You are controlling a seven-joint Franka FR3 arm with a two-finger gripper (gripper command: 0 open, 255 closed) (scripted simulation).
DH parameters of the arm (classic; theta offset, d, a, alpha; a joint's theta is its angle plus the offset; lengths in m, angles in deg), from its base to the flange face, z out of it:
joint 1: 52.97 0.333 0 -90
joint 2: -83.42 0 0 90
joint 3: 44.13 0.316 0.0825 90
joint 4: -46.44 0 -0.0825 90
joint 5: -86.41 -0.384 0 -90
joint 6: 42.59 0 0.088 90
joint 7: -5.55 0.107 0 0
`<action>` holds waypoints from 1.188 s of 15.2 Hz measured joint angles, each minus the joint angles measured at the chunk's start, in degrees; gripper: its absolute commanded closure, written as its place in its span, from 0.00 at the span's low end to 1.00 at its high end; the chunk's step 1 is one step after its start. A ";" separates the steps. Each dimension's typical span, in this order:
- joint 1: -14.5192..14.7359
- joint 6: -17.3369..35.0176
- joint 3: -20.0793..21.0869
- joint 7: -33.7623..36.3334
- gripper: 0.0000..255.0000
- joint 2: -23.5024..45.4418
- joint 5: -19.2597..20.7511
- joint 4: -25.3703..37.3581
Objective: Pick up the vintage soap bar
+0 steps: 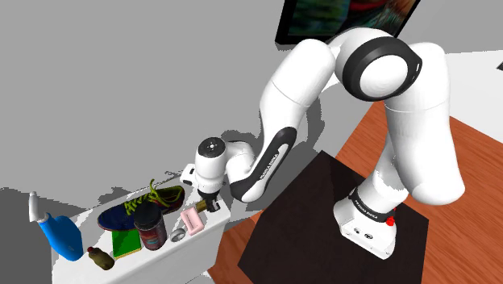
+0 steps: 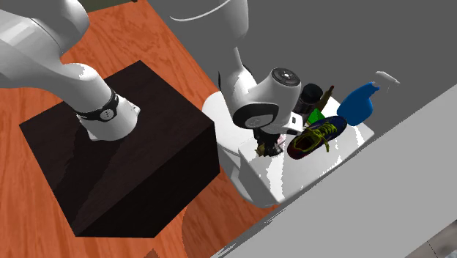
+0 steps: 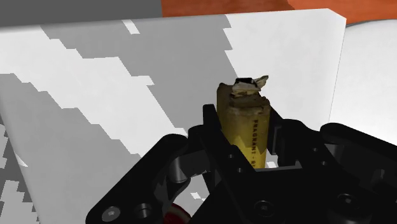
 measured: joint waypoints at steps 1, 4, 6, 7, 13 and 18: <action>0.00 0.00 -0.01 0.00 1.00 0.01 0.00 0.01; -0.01 0.02 -0.04 0.00 1.00 0.03 0.01 0.05; -0.14 -0.20 0.16 -0.11 1.00 -0.48 -0.10 -0.32; -0.45 -0.67 0.49 -0.42 1.00 -1.07 -0.33 -0.49; -2.04 -3.29 2.43 -1.88 1.00 -5.62 -1.84 -2.53; -3.24 -5.78 4.16 -3.17 1.00 -9.30 -3.45 -3.79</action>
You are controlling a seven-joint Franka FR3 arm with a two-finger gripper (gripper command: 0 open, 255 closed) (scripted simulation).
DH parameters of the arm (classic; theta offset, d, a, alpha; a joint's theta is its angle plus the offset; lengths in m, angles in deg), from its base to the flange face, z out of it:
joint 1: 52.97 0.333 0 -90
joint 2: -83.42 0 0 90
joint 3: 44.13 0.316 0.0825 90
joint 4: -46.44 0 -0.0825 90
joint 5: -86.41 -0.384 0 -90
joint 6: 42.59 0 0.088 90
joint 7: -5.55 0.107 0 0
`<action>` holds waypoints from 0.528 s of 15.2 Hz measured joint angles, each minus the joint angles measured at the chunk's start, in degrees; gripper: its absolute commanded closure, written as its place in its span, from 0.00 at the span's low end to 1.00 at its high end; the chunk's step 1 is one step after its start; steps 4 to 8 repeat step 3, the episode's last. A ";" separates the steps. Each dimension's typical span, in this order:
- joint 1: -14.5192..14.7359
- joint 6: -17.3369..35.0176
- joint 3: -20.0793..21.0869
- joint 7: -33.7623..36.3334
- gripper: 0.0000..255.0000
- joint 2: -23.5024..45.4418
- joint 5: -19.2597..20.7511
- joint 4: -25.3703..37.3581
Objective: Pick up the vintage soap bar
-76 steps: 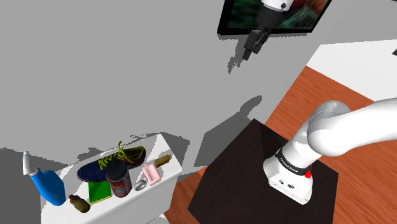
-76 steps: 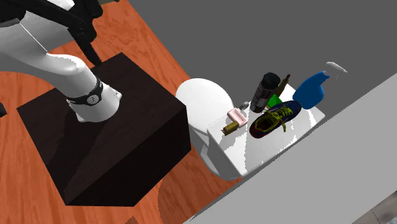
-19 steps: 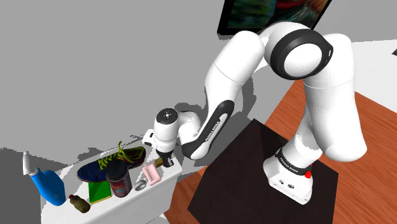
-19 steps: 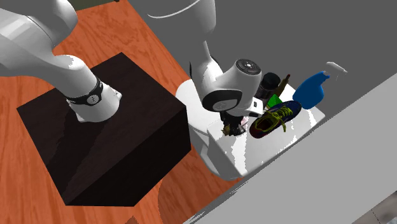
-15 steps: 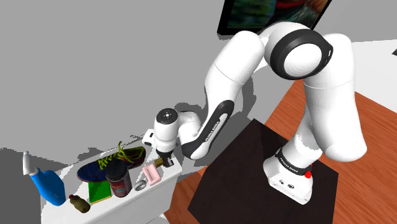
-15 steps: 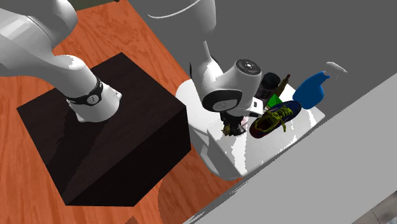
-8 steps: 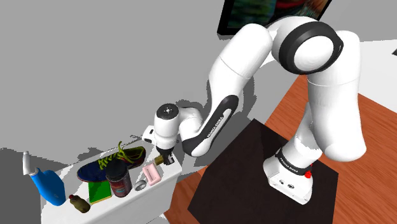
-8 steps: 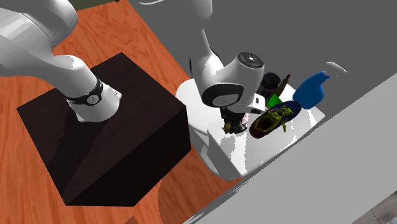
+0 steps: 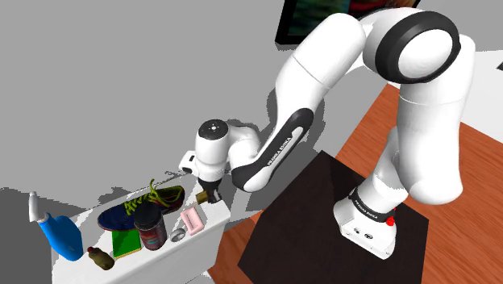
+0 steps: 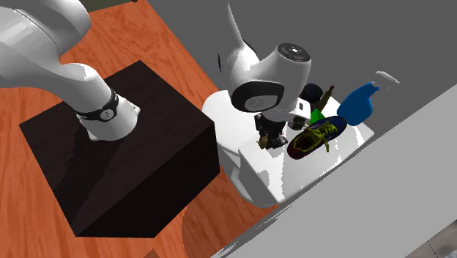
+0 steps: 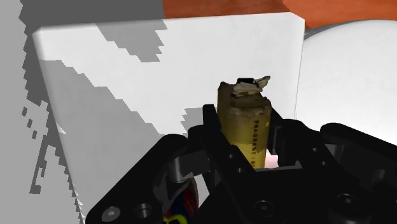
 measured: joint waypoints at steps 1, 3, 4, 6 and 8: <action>-0.35 -0.64 0.41 -0.43 1.00 -0.78 -0.43 -0.15; -0.79 -1.52 0.97 -0.98 1.00 -1.99 -1.06 -0.46; -0.79 -1.52 0.97 -0.98 1.00 -1.99 -1.06 -0.46; -0.79 -1.52 0.97 -0.98 1.00 -1.99 -1.06 -0.46; -0.79 -1.52 0.97 -0.98 1.00 -1.99 -1.06 -0.46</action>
